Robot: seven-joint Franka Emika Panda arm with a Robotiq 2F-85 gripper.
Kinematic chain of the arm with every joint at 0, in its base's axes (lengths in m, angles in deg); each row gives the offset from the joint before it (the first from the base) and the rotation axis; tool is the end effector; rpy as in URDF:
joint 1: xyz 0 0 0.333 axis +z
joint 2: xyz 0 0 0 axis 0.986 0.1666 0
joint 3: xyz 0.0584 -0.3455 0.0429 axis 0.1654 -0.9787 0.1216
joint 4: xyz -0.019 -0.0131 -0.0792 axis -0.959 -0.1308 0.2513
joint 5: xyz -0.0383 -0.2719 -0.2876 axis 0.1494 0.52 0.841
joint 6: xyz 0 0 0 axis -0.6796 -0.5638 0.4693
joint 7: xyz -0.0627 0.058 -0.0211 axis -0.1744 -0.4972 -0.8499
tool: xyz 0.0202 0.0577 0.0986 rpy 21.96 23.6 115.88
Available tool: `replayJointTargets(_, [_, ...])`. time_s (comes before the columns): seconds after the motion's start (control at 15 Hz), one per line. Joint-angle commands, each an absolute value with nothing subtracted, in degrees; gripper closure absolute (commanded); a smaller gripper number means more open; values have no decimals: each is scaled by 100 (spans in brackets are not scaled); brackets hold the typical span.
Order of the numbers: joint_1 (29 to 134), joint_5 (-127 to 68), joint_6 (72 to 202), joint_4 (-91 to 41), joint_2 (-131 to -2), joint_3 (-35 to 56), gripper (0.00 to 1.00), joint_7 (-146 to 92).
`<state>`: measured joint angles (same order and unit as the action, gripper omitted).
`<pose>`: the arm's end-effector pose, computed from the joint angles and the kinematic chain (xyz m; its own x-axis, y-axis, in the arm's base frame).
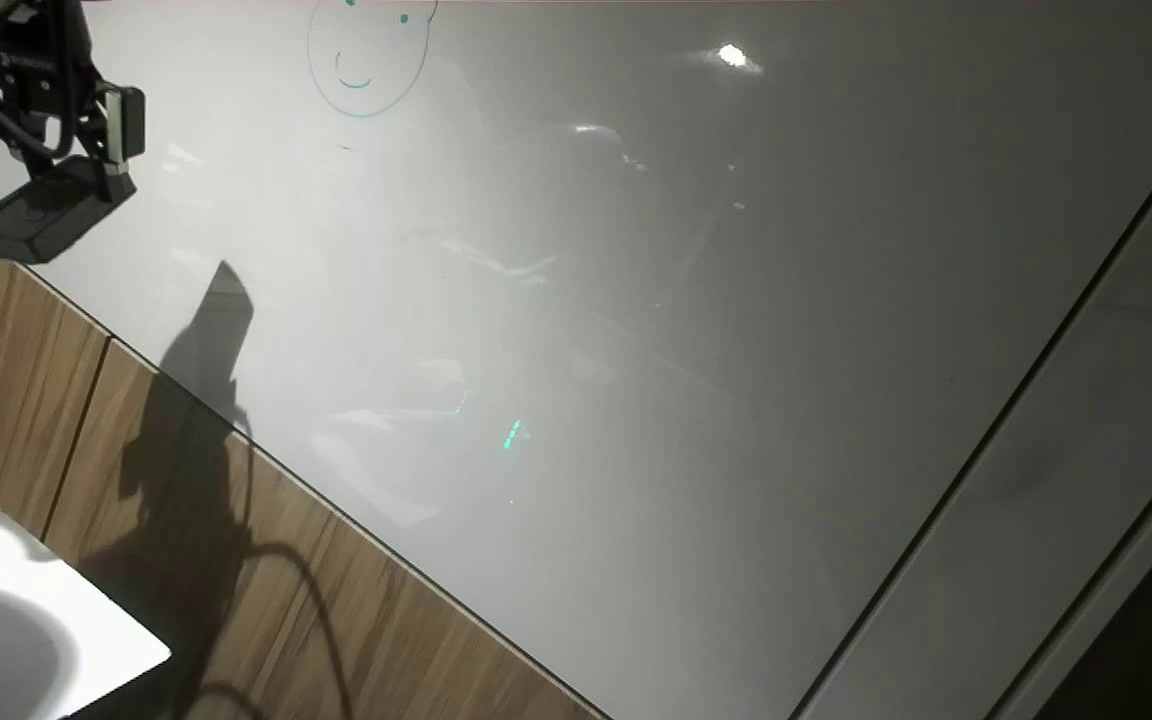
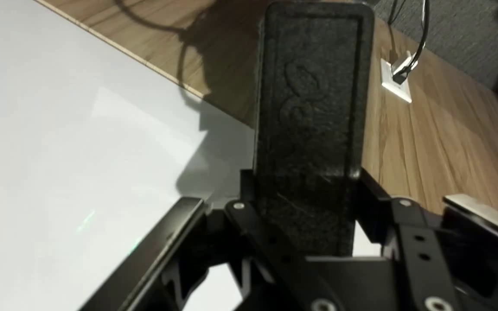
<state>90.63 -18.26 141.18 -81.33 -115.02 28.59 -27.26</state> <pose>0.3590 0.1655 0.4940 0.8018 0.4860 0.3478 0.3902 -0.8665 0.3112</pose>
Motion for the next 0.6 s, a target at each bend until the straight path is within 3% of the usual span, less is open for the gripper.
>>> replayJointTargets(0.0, [9018,-1865,13927,-7776,-11657,2941,69,-2791])
replayJointTargets(0.53, [8987,-1854,13484,-6632,-11664,3033,69,-2804])
